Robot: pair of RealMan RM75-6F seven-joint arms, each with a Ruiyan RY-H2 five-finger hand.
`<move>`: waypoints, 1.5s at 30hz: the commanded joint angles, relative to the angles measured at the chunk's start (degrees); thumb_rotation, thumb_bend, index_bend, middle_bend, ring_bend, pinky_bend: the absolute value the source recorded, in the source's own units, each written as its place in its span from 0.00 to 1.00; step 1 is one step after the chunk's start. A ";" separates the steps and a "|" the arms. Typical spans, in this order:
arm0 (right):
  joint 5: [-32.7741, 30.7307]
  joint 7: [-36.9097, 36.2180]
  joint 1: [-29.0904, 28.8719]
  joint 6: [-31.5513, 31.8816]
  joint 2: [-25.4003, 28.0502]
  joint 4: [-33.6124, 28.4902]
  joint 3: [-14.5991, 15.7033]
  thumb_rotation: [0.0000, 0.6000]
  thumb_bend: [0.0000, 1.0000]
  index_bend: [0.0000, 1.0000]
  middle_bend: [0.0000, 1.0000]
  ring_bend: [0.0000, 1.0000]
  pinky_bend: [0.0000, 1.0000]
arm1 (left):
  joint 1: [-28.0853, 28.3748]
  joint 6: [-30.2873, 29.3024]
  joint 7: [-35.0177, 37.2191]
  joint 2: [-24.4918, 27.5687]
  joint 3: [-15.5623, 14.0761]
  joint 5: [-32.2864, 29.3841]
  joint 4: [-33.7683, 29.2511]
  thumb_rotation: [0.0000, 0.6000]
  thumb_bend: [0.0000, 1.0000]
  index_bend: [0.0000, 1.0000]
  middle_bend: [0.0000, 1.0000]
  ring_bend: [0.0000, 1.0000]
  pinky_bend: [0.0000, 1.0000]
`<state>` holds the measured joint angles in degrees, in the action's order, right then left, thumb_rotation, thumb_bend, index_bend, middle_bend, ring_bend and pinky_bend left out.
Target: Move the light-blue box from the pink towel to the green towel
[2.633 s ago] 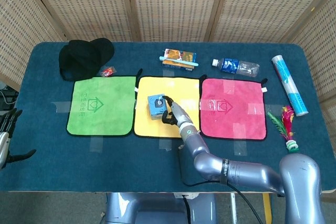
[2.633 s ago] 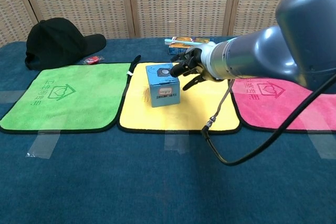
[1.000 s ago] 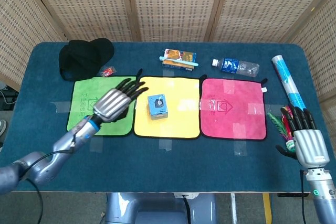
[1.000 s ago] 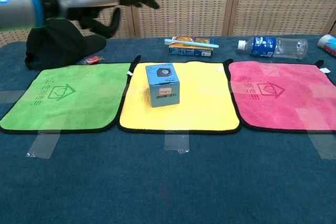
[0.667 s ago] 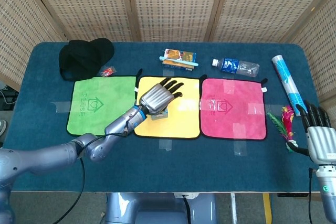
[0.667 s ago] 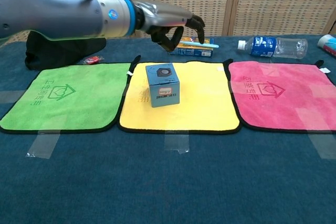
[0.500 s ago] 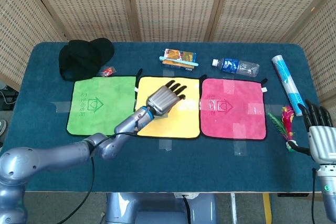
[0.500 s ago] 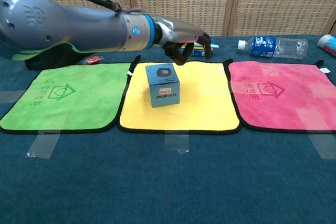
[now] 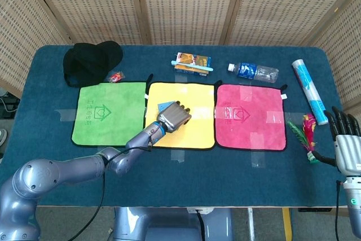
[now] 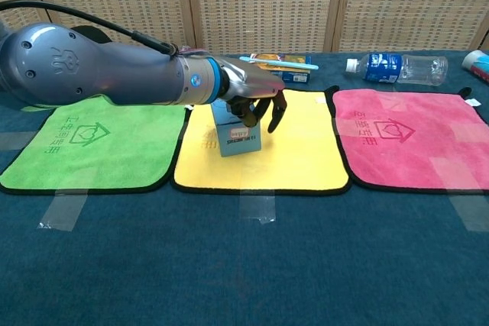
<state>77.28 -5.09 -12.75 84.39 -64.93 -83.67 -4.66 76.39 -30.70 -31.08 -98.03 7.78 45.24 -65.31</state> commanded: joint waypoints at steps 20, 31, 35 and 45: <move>1.05 1.49 1.32 -0.65 -0.22 -1.11 -2.31 1.00 0.00 0.00 0.00 0.00 0.00 | -5.04 -2.86 -0.75 12.06 -10.07 4.38 -10.93 1.00 1.00 0.54 0.35 0.34 0.23; 1.42 2.13 1.62 -1.01 -0.32 -1.62 -2.98 1.00 0.00 0.00 0.00 0.00 0.00 | -8.28 -4.74 -0.26 16.42 -13.47 10.53 -11.74 1.00 1.00 0.56 0.35 0.34 0.23; 1.64 2.45 1.72 -1.07 -0.40 -1.80 -3.14 1.00 0.00 0.00 0.00 0.00 0.00 | -9.99 -4.67 1.14 17.39 -14.27 11.47 -10.60 1.00 1.00 0.56 0.35 0.34 0.23; 1.73 2.80 1.83 -1.71 -0.63 -1.70 -3.47 1.00 0.00 0.00 0.00 0.00 0.00 | -13.90 -4.57 4.04 19.88 -15.49 13.04 -7.62 1.00 1.00 0.55 0.35 0.34 0.23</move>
<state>79.00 -2.31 -10.92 82.71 -65.54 -85.38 -8.13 62.80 -35.17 -27.36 -78.41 -7.62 58.01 -73.19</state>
